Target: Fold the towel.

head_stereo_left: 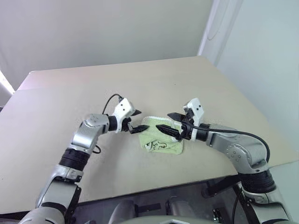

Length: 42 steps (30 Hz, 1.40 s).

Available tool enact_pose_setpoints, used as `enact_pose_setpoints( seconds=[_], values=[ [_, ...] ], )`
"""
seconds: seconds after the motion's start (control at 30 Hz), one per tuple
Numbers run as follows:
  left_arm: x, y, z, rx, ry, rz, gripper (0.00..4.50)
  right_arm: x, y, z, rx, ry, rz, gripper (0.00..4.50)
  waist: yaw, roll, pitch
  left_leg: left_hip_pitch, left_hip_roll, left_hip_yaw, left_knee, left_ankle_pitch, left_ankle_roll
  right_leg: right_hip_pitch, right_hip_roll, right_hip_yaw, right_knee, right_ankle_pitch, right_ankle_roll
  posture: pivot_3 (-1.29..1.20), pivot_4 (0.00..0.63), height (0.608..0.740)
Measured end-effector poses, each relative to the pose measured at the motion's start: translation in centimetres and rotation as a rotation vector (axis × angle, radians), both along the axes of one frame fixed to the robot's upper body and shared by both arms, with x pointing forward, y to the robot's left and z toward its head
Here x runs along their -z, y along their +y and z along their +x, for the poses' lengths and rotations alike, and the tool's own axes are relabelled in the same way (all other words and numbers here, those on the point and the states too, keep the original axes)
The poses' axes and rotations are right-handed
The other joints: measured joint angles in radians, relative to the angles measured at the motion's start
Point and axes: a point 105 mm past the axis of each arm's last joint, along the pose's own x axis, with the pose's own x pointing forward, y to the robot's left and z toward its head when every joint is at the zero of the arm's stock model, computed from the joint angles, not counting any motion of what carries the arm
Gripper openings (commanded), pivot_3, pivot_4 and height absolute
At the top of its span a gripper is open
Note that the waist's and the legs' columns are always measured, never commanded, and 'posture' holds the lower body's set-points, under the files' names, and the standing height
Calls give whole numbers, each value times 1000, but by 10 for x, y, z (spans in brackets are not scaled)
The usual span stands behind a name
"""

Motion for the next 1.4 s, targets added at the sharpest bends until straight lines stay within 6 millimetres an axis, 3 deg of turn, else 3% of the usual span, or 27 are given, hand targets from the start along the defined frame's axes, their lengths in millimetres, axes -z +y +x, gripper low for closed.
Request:
enact_pose_setpoints(
  seconds=[0.23, 0.43, 0.7, 0.87, 0.97, 1.07, 1.2, 1.3, 1.4],
  values=[
    [30, -4, -10, 38, -39, 95, 4178, 56, 5, -11, -8, 69, -168, 4500, -6, 0, -1, 1, 0, 0, 0, 0, 0, 0, 1, 0, 2, 0, 0, 0, 0, 740],
    [33, -9, -10, 57, -98, 113, 4178, 65, 2, -7, -7, -3, -268, 4500, -4, -2, -4, 6, 0, 0, 1, 0, 0, 6, 1, 0, 1, -4, 1, 0, 0, 740],
    [31, -10, -6, 22, -72, 54, 4178, 60, 0, -6, -18, -4, -242, 4500, -4, -2, -4, 14, 0, 0, 1, 0, 0, 13, 1, 0, 1, -5, 1, 0, 0, 740],
    [1, -1, 3, -26, 5, -98, 4178, 21, -2, -8, -40, -32, -59, 4500, -7, -3, -3, 13, 1, -1, 0, 0, 0, 12, 1, 0, 1, -4, 2, 0, 0, 740],
    [-18, 4, -4, 14, 77, -174, 4178, 0, 4, -17, -106, -57, 25, 4500, -15, -3, -3, 13, 1, -1, -2, 0, 1, 11, 1, 0, 1, -5, 3, 0, 0, 740],
    [-34, 22, -13, 45, 162, -212, 4178, -15, 7, -23, -152, -80, 66, 4500, -31, -3, -3, 12, 1, -2, -2, 0, 1, 11, 1, -1, 1, -5, 2, 0, 0, 740],
    [-44, 51, -30, 87, 184, -137, 4178, -7, 7, -31, -228, -99, -60, 4500, -43, -2, -2, 13, 1, -1, -3, 0, 1, 11, 1, -1, 1, -6, 2, 0, 0, 740],
    [-32, 77, -46, 70, 229, -49, 4178, 11, 10, -39, -308, -109, -194, 4500, -51, -2, -2, 13, 2, -1, -4, 0, 1, 10, 1, -1, 1, -8, -2, 0, 0, 740],
    [-22, 80, -53, 62, 252, -38, 4178, 24, 17, -43, -370, -134, -259, 4500, -46, -5, 0, 13, 2, -2, -3, 0, 1, 11, 0, -1, 1, -8, -2, 0, 0, 740]
  ],
)
